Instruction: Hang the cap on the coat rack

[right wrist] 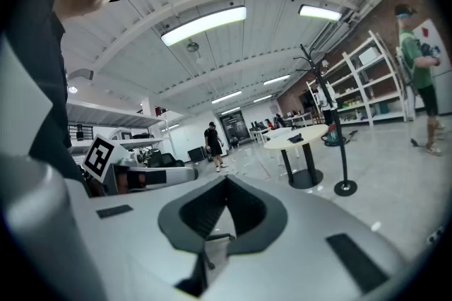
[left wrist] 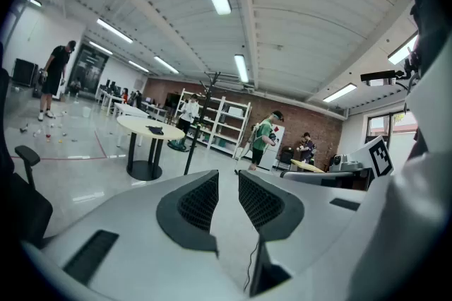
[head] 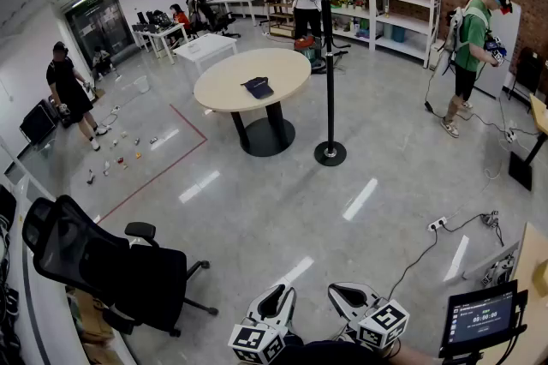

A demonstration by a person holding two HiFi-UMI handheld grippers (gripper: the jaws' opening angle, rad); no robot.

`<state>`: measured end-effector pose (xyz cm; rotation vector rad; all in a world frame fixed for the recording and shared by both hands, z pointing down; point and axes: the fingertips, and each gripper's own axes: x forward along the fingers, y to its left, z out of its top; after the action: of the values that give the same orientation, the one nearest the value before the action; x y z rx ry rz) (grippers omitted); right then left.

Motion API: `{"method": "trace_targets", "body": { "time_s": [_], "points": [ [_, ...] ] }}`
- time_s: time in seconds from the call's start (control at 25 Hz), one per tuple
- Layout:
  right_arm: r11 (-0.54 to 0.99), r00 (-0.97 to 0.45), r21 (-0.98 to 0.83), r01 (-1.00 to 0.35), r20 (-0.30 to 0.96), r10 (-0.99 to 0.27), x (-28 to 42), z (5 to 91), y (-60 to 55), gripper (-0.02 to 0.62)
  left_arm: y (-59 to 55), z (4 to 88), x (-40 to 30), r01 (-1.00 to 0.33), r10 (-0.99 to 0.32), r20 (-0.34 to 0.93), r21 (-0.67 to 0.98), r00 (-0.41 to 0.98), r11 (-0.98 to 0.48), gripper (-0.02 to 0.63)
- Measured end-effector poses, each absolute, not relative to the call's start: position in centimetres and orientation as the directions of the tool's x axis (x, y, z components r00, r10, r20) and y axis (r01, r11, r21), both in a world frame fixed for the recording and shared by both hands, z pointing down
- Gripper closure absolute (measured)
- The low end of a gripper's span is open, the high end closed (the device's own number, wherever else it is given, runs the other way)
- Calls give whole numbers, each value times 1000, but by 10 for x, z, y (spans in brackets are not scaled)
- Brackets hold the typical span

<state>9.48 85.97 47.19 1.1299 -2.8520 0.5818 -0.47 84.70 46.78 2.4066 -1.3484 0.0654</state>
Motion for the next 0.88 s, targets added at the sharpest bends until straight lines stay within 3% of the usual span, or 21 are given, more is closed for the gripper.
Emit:
{"method": "trace_targets", "body": {
  "time_s": [0.88],
  "points": [
    [637, -710, -327, -698, 197, -676, -36, 487, 759, 591, 756, 482, -151, -836, -837, 202, 349, 509, -424, 511]
  ]
}}
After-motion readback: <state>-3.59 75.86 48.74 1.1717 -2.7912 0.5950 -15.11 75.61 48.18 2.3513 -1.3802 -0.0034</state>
